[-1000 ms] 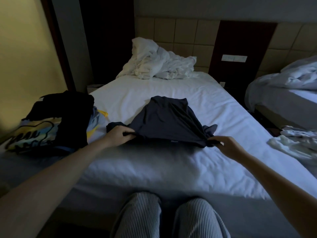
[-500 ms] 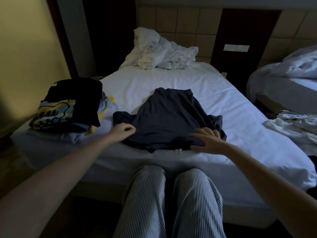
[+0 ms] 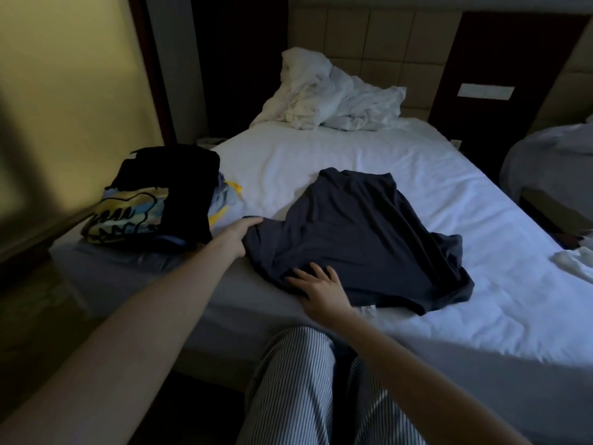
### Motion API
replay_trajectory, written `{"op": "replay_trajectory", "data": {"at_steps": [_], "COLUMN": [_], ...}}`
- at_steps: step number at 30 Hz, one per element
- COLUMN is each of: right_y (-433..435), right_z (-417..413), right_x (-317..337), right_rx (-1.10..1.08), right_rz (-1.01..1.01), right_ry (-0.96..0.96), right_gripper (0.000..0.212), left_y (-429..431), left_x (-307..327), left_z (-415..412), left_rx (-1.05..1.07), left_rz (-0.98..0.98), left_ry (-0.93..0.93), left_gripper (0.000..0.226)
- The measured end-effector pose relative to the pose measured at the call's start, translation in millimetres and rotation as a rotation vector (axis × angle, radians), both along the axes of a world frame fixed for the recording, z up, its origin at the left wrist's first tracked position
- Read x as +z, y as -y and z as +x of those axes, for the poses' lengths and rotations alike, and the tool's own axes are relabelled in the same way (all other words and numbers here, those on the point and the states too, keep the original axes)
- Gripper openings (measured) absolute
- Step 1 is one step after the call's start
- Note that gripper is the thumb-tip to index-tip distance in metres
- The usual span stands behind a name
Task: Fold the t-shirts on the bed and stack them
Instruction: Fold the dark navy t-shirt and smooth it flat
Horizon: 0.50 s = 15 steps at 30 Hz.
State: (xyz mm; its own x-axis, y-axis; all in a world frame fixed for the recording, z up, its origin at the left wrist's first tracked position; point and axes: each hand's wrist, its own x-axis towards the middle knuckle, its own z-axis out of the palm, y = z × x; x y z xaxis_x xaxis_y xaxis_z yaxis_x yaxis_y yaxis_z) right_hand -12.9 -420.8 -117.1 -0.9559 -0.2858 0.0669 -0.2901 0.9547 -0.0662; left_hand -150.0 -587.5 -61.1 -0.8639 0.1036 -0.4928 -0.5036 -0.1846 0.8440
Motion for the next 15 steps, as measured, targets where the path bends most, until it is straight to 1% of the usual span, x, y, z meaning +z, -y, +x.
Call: {"op": "replay_trajectory", "data": {"at_steps": [2, 3, 4, 5, 6, 7, 9, 10, 12, 13, 14, 15], "right_y": [-4, -7, -10, -11, -10, -10, -6, -3, 0, 1, 2, 4], "right_z": [0, 3, 6, 9, 13, 15, 19, 21, 22, 23, 26, 28], "right_x": [6, 7, 3, -5, -14, -26, -29, -25, -19, -16, -12, -15], "right_rx": [0.036, 0.066, 0.110, 0.158, 0.167, 0.157, 0.128, 0.126, 0.130, 0.131, 0.141, 0.141], "right_rz": [-0.066, -0.050, 0.031, 0.152, 0.256, 0.321, 0.317, 0.292, 0.299, 0.306, 0.309, 0.328], "right_ry": [-0.043, -0.038, -0.027, -0.025, -0.020, -0.036, -0.036, 0.031, 0.073, 0.087, 0.109, 0.112], "right_gripper": [0.050, 0.054, 0.055, 0.056, 0.063, 0.064, 0.054, 0.058, 0.073, 0.076, 0.074, 0.069], "left_y": [13, 20, 30, 38, 45, 50, 54, 53, 43, 33, 20, 4], "left_x": [-1, -6, -14, -24, -35, -40, -43, -39, -20, -8, 5, 18], "left_z": [-4, -6, -7, -7, -8, -7, -10, -11, -9, -4, 2, 12], "left_rx": [0.109, 0.139, 0.163, 0.177, 0.185, 0.192, 0.231, 0.265, 0.337, 0.320, 0.238, 0.075], "left_rz": [0.048, 0.022, -0.029, -0.081, -0.098, -0.101, -0.105, -0.093, -0.087, -0.097, -0.102, -0.072], "left_ry": [-0.045, -0.052, -0.047, -0.021, 0.001, 0.009, -0.012, -0.044, -0.150, -0.220, -0.292, -0.331], "left_gripper": [0.015, 0.010, 0.010, 0.022, 0.032, 0.039, 0.044, 0.046, 0.046, 0.042, 0.036, 0.028]}}
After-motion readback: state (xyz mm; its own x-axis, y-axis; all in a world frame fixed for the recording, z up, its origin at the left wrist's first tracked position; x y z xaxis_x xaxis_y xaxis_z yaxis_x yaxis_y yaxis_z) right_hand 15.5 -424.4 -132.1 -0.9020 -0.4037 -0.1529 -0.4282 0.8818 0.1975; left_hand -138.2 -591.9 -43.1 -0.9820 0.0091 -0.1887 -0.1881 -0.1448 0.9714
